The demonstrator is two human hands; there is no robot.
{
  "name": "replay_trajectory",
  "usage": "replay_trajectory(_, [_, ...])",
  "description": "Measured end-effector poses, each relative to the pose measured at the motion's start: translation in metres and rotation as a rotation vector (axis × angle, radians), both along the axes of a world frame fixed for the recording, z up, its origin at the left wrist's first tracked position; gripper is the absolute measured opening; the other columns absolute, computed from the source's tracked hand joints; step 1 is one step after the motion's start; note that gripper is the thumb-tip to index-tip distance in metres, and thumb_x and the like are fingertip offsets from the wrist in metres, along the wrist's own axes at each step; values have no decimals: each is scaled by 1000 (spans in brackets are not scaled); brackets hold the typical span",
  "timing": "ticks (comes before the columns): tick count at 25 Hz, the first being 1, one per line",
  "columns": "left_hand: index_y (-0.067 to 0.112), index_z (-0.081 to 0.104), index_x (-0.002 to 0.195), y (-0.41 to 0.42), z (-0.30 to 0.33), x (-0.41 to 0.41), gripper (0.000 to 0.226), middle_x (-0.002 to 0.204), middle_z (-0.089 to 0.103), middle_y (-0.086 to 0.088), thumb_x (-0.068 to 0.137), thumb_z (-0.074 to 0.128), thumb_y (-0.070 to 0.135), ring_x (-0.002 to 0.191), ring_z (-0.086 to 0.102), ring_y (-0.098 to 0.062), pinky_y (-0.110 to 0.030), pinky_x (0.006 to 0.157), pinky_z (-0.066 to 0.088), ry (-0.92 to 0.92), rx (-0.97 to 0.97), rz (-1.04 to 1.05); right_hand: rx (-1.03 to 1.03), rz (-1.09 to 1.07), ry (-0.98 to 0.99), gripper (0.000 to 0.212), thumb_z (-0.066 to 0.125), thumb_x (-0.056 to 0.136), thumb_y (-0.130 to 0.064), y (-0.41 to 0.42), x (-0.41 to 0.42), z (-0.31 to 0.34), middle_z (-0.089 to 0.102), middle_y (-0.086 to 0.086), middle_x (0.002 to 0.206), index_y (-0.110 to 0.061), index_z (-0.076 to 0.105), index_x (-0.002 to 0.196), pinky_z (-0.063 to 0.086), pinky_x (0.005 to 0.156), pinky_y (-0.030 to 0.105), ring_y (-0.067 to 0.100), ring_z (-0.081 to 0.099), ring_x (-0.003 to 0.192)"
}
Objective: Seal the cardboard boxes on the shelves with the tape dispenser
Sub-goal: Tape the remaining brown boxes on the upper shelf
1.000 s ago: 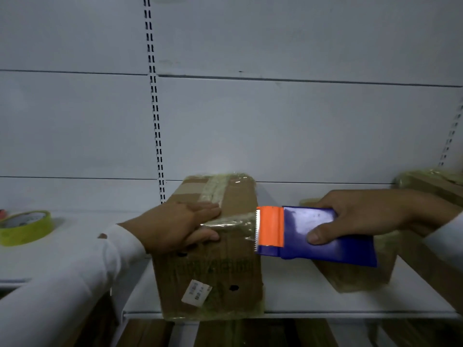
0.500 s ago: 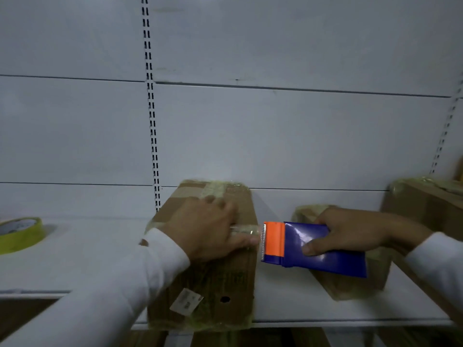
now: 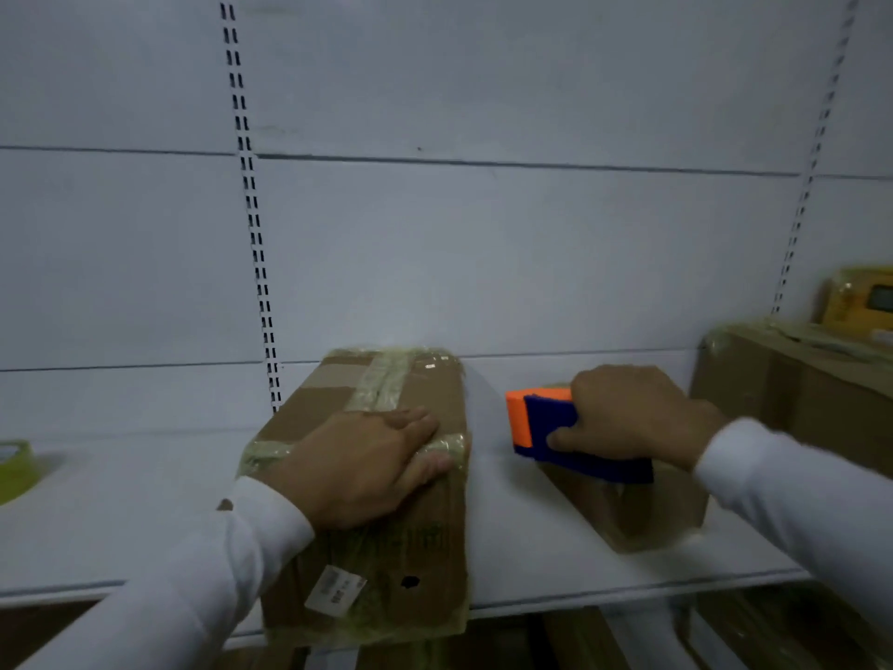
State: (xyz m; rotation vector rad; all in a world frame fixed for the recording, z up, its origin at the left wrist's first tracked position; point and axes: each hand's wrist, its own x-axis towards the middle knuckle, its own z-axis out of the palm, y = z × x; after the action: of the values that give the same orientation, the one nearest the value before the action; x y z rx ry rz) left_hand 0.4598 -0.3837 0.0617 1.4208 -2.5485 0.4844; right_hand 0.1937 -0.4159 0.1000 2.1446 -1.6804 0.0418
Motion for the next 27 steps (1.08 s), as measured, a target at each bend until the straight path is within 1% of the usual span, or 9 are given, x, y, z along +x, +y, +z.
replay_trajectory(1, [29,52,113,1,3,-5,57,118,61,2,90,18,68,102,61,-21,-33,83,48,35,-23,32,-1,-2,-62,54,55,78,-72,0,0,2,55,-7,71,-19,48,74,31,52,26,13,54,61])
replay_trajectory(3, [26,50,85,-4,7,-25,57,84,60,6,81,25,77,75,59,-18,-31,64,42,111,-67,141,-21,-4,-159,55,53,77,-77,2,-2,1,51,-9,61,-24,44,67,26,46,24,7,49,52])
replay_trajectory(7, [21,50,103,-18,-6,-58,47,107,57,-2,81,37,60,86,57,-25,-33,68,39,191,-105,315,13,-23,-281,56,53,78,-77,6,-8,-8,55,-7,60,-23,48,69,30,46,23,9,53,52])
replay_trajectory(12, [22,48,83,-21,-2,-61,31,88,62,0,83,43,52,66,48,-19,-28,60,34,247,-132,340,65,22,-560,49,58,83,-67,18,-16,-22,60,-5,58,-20,54,69,35,46,23,9,57,51])
replay_trajectory(15, [25,51,86,-10,3,-53,52,85,62,5,78,39,75,70,55,-16,-28,60,40,265,-221,190,134,105,-741,46,58,87,-60,20,-12,-44,62,0,59,-17,58,73,37,49,20,9,57,48])
replay_trajectory(17, [27,57,102,0,6,-35,76,97,66,7,68,29,89,83,63,-16,-29,66,47,252,-263,108,230,117,-825,50,57,91,-56,14,-7,-69,69,9,71,-7,63,85,45,56,26,19,63,57])
replay_trajectory(19, [33,53,120,5,8,-11,89,114,63,9,62,22,93,96,61,-17,-32,77,49,174,-201,170,273,81,-858,54,57,91,-55,4,-2,-91,68,16,72,-2,61,81,45,58,31,23,60,58])
replay_trajectory(21, [34,47,126,6,0,5,88,123,58,9,64,19,91,106,57,-16,-35,85,48,129,-93,245,289,32,-831,49,57,91,-55,-10,4,-112,64,12,69,-9,55,73,43,58,31,22,58,57])
replay_trajectory(27, [35,51,121,1,-19,2,84,123,59,10,70,12,89,117,53,-14,-34,84,48,118,-268,246,273,-96,-579,44,52,91,-57,-50,17,-154,56,-2,73,-18,46,72,43,57,27,14,56,64])
